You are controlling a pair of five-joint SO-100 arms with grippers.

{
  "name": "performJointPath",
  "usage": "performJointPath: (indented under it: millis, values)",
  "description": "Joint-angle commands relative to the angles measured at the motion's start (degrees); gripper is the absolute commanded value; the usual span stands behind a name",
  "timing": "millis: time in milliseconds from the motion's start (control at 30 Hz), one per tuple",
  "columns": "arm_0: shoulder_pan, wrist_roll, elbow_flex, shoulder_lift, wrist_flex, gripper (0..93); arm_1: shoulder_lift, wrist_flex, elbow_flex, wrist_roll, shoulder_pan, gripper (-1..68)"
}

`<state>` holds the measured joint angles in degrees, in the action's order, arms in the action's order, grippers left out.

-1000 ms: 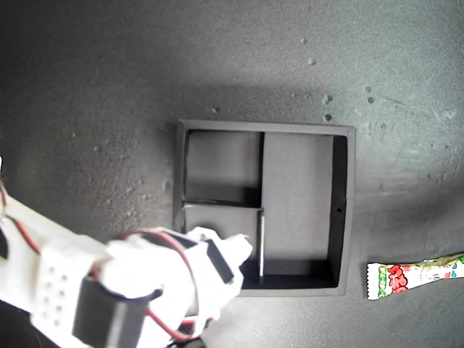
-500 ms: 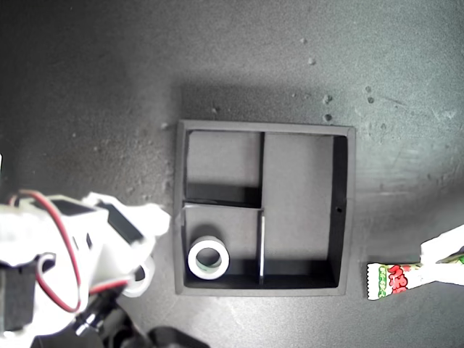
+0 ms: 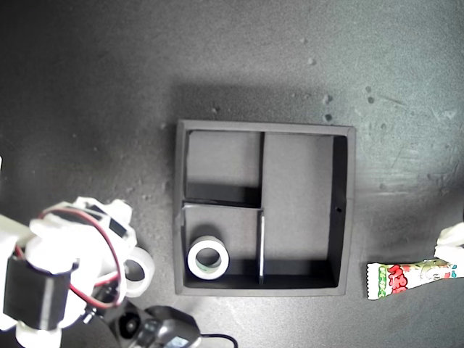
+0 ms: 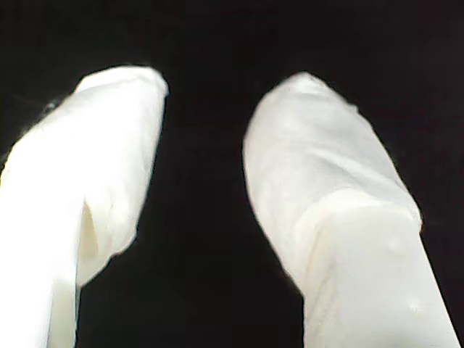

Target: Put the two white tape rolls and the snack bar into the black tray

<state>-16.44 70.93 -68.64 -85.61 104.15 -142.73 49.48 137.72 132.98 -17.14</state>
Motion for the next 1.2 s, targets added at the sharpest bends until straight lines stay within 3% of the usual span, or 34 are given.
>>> performJointPath:
  millis: [0,133,333,467,667,800,967,1167]
  values:
    - [-1.85,-0.97,-0.18,-0.44,-0.18,9.3,-0.26,-6.42,-2.20,-23.55,3.69,-0.6]
    - [-4.48,0.18,-0.26,-0.44,-0.09,10.2,-0.09,-15.82,-0.53,-49.57,3.34,-0.6]
    - [-11.07,5.19,2.29,-1.05,-0.70,13.6,1.32,-14.24,-6.24,-76.38,-5.19,-0.6]
    - [-17.67,5.36,10.81,6.24,-1.76,15.3,15.47,-12.66,-19.69,-84.20,-9.58,-0.4]
    - [-23.20,9.40,20.92,20.57,-1.05,15.8,40.43,8.35,-50.62,-71.02,-10.46,-0.1]
    - [-24.17,13.10,21.88,24.70,-0.97,15.8,41.31,15.47,-48.52,-53.35,-13.36,0.0]
    - [-22.59,14.41,21.80,27.77,-0.53,16.0,41.31,16.00,-44.38,-40.52,-18.11,0.0]
    - [-20.83,13.54,21.80,29.97,-0.44,16.3,41.31,13.18,-41.57,-38.14,-21.18,0.7]
